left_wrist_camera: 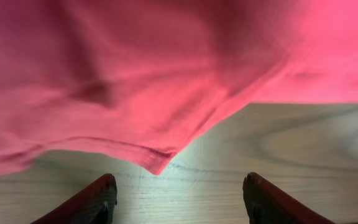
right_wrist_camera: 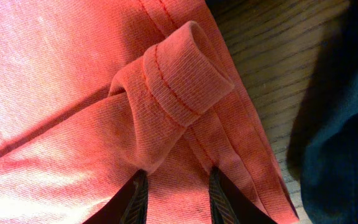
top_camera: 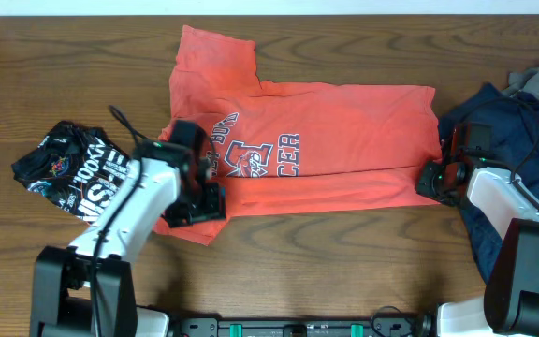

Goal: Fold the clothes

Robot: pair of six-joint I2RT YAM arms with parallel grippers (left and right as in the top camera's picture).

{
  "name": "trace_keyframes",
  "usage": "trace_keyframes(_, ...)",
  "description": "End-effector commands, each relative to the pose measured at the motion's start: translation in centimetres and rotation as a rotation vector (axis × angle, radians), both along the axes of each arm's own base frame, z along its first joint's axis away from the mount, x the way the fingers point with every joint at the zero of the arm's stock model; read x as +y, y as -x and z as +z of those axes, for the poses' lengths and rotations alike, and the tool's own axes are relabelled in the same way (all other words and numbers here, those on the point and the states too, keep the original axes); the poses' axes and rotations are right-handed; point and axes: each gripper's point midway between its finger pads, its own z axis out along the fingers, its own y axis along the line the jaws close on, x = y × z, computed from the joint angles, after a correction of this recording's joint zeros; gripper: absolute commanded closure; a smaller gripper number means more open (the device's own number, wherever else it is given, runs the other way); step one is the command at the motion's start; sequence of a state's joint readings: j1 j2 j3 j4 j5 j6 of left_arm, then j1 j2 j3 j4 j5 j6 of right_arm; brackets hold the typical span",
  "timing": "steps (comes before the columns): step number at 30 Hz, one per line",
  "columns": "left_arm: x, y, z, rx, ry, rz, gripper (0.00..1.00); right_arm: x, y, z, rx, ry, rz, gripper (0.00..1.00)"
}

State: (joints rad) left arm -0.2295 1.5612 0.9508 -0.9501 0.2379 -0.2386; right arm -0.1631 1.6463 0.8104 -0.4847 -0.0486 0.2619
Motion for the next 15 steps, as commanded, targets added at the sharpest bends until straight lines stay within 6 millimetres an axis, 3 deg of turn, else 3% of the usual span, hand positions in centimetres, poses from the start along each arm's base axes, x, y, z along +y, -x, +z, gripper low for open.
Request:
trace_keyframes(1, 0.2, 1.4, -1.4, 0.012, -0.053, -0.037, 0.32, -0.1, 1.4, -1.2, 0.047, -0.002, -0.013, 0.68)
trace_keyframes(5, -0.4, 2.5, -2.8, 0.019, -0.058, -0.058, 0.32, -0.1, 1.4, -1.2, 0.047, -0.002, -0.012, 0.68)
trace_keyframes(11, -0.9, 2.0, -4.3, -0.043, -0.048, -0.081, 0.33, -0.1, 1.4, -1.2, 0.047, -0.002, -0.012, 0.68)
trace_keyframes(13, -0.9, 2.0, -4.8, -0.056, -0.046, -0.081, 0.48, -0.1, 1.4, -1.2, 0.049, -0.002, -0.012, 0.68)
trace_keyframes(15, -0.6, 1.9, -5.1, -0.067, -0.063, -0.082, 0.73, -0.1, 1.5, -1.2, 0.05, -0.002, -0.013, 0.68)
